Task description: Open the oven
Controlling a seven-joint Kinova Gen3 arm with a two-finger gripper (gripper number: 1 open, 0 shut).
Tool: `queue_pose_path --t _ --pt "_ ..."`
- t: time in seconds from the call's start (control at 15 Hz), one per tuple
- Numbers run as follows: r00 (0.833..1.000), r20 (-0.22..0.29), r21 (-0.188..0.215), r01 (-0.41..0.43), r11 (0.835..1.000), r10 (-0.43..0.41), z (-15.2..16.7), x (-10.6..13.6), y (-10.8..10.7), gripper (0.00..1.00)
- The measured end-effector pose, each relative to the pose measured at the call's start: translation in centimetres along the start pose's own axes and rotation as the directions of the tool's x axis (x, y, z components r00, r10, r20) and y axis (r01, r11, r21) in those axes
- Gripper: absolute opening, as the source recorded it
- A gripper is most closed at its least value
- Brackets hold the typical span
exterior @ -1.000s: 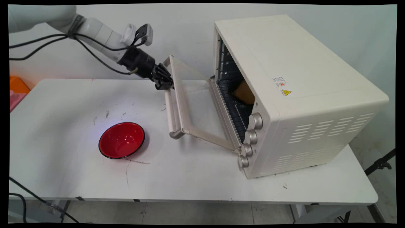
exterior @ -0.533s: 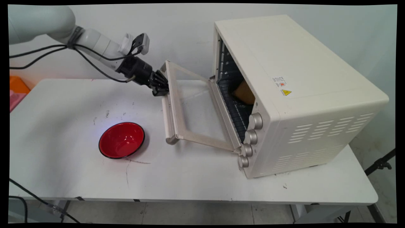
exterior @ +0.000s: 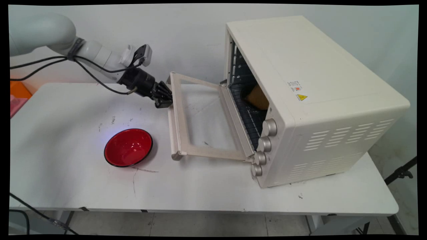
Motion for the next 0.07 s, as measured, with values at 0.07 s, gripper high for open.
queue_pose_path --t 0.07 --pt "1.000 0.001 -0.003 0.000 1.000 0.000 -0.03 -0.31 0.03 0.00"
